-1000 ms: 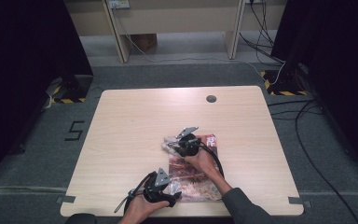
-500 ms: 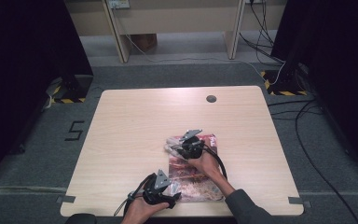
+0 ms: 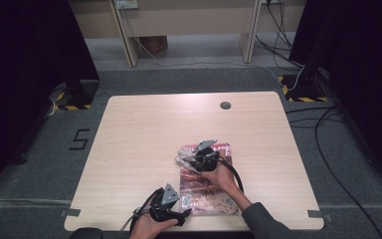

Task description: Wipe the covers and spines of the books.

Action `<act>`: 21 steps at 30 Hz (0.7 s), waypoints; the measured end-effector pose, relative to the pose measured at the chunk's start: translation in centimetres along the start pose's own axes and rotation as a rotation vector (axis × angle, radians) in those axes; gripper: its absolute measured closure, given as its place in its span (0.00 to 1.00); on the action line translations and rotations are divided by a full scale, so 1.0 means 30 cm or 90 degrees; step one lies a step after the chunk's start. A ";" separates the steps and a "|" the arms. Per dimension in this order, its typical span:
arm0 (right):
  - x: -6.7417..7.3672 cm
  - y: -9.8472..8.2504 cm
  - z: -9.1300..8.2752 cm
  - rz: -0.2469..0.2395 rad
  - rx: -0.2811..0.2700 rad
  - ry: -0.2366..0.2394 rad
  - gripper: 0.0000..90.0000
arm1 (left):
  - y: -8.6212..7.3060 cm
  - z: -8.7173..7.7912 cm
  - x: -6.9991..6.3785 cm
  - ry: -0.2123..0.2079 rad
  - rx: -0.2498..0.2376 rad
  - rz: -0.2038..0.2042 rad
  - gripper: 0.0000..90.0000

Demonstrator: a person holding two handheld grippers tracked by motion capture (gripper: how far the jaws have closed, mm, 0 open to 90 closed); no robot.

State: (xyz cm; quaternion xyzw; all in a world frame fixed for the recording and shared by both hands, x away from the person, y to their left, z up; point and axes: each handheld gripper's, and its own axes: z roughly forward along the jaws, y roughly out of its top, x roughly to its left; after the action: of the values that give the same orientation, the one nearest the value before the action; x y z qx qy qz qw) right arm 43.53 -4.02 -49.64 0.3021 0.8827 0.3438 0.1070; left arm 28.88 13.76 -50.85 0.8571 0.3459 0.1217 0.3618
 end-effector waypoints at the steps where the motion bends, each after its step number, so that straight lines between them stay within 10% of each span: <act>1: 0.007 -0.002 -0.001 -0.002 0.001 0.009 0.89 | 0.001 0.000 -0.001 0.002 0.001 0.003 0.25; 6: 0.044 -0.006 -0.008 -0.026 0.007 0.021 0.88 | -0.001 -0.004 -0.007 -0.003 0.004 0.004 0.26; 21: -0.034 -0.038 -0.041 0.014 0.004 -0.022 0.89 | -0.001 0.007 -0.020 -0.015 0.027 0.026 0.24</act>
State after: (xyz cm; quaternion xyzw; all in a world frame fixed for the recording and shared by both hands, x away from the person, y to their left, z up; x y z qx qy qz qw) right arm 43.34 -5.97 -49.53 0.3182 0.8783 0.3370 0.1171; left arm 28.51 13.25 -50.98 0.8728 0.3263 0.1119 0.3453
